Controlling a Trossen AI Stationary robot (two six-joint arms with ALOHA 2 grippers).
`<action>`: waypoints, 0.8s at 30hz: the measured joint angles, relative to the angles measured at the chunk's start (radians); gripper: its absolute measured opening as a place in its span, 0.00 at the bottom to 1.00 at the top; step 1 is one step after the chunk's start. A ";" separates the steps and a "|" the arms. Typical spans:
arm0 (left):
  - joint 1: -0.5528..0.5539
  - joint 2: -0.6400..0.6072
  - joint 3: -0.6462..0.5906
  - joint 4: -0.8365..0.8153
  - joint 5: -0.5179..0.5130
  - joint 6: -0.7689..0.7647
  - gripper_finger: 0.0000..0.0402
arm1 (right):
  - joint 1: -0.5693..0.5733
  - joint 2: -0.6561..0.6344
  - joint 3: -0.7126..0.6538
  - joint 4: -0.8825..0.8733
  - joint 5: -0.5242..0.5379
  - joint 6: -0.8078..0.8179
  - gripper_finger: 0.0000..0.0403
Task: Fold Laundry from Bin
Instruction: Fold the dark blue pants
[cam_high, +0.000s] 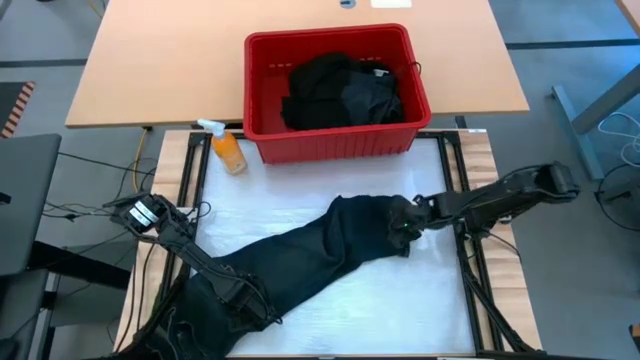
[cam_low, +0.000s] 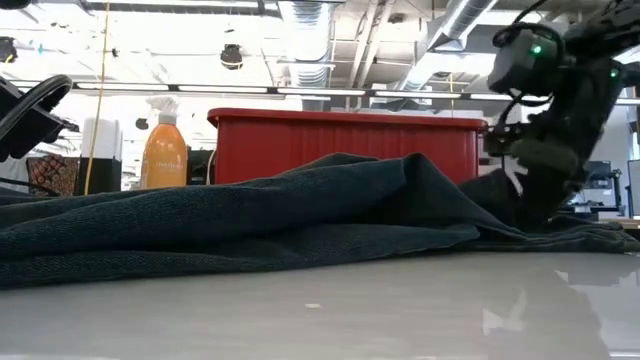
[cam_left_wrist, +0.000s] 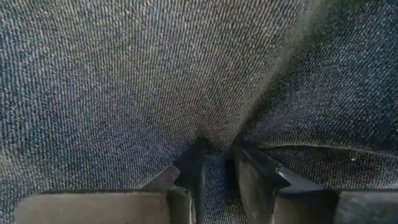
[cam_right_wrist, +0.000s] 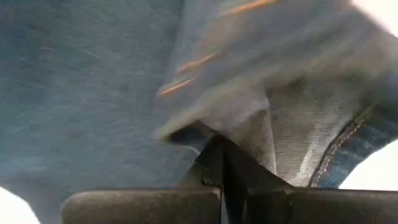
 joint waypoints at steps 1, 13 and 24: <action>-0.001 0.000 0.000 0.001 -0.001 0.000 0.18 | -0.001 0.029 0.002 0.009 0.021 0.002 0.05; -0.059 -0.003 0.002 0.033 -0.022 -0.078 0.18 | -0.284 0.113 0.117 -0.215 0.274 -0.197 0.05; -0.084 -0.003 0.001 0.050 -0.012 -0.119 0.18 | -0.488 0.022 0.341 -0.438 0.346 -0.408 0.06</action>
